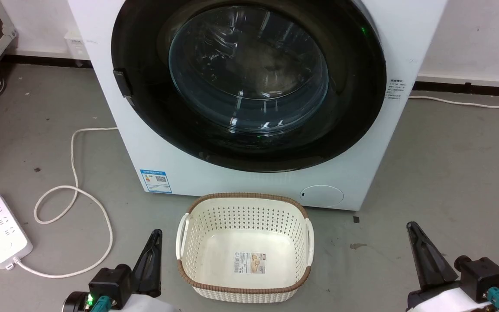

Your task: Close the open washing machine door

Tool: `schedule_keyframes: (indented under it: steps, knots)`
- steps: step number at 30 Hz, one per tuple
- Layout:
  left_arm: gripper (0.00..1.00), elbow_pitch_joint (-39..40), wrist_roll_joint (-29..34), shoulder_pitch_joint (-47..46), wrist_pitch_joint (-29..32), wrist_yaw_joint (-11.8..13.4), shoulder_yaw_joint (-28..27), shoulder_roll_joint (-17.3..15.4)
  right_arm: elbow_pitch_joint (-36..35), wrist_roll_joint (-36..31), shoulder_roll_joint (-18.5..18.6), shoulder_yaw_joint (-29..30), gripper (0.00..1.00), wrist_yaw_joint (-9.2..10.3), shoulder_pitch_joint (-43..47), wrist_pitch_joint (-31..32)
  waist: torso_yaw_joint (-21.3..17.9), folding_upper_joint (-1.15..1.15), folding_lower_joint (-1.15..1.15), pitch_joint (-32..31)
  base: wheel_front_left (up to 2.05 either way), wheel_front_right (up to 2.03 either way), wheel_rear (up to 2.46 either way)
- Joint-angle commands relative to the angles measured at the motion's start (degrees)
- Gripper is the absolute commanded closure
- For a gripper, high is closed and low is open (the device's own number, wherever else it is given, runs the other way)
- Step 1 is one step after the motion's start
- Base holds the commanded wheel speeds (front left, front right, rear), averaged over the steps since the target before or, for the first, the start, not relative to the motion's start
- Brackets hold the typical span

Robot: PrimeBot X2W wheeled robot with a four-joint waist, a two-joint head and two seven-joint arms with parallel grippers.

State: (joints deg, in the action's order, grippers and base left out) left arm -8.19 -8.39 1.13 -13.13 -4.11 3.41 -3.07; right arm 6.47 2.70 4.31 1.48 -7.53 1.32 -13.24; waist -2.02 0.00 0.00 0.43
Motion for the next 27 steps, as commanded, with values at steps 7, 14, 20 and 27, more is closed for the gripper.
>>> schedule_keyframes:
  steps: [7, 14, 20, 27]
  knots:
    - [1.00, 0.9, 1.0, -0.2, 0.9, 0.6, -0.3, 0.0, -0.8, -0.4, -0.2, -0.2, 1.00, 0.00, -0.2, 0.9, 0.1, 0.00, 0.00, 0.0, 0.00, 0.00, 0.00]
    - [1.00, 1.5, 1.6, -0.3, 2.0, 0.9, -0.5, 0.0, -1.3, -0.6, -0.3, -0.3, 1.00, 0.00, -0.3, 2.0, 0.3, 0.00, 0.00, -0.1, 0.00, 0.00, 0.00]
    - [1.00, 1.9, 2.1, -0.3, 2.7, 1.1, -0.7, 0.0, -1.7, -0.7, -0.4, -0.4, 1.00, 0.00, -0.4, 2.7, 0.4, 0.00, 0.00, -0.1, 0.00, 0.00, 0.00]
    - [1.00, 2.4, 2.5, -0.4, 3.5, 1.3, -0.9, 0.0, -2.0, -0.9, -0.5, -0.4, 1.00, 0.01, -0.4, 3.5, 0.5, 0.00, 0.00, -0.1, 0.00, 0.00, 0.00]
